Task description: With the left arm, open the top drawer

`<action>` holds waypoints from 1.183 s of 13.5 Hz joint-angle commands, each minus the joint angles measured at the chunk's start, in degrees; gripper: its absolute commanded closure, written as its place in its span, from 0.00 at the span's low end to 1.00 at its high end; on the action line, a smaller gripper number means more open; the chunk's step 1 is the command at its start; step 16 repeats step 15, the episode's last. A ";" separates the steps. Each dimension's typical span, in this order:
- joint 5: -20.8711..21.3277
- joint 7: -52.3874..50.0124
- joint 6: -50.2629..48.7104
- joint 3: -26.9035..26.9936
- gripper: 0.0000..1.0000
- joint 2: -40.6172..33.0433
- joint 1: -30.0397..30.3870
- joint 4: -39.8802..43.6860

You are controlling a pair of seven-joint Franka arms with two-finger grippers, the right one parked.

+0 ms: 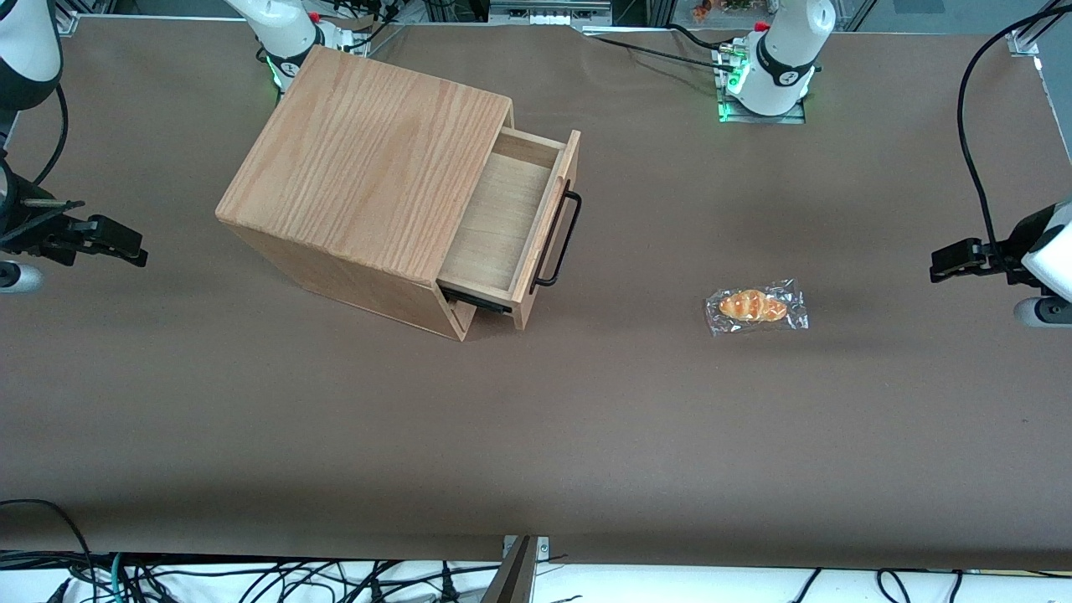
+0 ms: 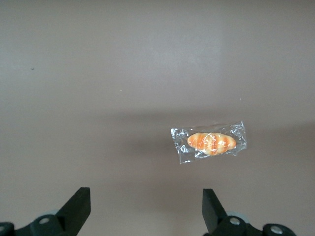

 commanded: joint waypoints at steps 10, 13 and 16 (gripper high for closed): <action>-2.26 7.79 1.96 2.63 0.00 -1.74 -0.82 -3.51; -2.43 7.35 3.27 2.63 0.00 -1.83 -1.43 -3.68; -2.43 7.26 3.46 2.63 0.00 -1.83 -1.43 -3.86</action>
